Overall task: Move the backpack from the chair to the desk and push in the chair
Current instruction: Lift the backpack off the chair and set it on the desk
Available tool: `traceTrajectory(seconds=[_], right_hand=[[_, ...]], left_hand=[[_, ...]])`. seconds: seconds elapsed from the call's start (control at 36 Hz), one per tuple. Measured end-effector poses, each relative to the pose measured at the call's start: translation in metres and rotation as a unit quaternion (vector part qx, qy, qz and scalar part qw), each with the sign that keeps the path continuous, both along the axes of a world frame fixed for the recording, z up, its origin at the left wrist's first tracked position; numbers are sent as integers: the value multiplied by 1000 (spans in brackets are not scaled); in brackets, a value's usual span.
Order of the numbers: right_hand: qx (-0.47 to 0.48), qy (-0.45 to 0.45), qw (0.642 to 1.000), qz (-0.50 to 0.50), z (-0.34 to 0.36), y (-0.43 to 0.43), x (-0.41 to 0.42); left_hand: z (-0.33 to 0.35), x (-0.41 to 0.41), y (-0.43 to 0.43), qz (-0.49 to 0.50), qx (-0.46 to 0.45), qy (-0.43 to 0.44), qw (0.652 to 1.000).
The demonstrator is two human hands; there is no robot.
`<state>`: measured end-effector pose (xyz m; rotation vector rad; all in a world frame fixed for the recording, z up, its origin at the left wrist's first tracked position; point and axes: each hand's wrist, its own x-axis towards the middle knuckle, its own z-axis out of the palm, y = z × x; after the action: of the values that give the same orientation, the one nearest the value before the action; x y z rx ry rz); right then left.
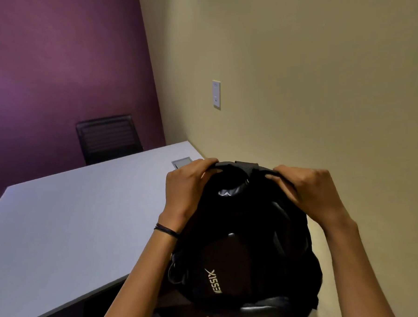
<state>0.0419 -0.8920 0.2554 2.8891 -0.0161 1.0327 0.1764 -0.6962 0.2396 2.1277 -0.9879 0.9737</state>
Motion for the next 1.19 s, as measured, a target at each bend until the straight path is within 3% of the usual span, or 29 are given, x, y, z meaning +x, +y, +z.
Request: traceTrajectory(seconds=[0.39, 0.64, 0.89, 1.19], right_hand=[[12, -88, 988, 128, 7, -49, 116], [29, -105, 973, 201, 18, -75, 185], [28, -131, 967, 218, 18, -92, 259], [53, -104, 978, 175, -22, -116, 339]], left_hand=[[10, 100, -38, 68, 27, 20, 997], [25, 147, -56, 104, -18, -2, 994], [32, 212, -69, 124, -1, -37, 992], [1, 314, -102, 75, 37, 15, 996]])
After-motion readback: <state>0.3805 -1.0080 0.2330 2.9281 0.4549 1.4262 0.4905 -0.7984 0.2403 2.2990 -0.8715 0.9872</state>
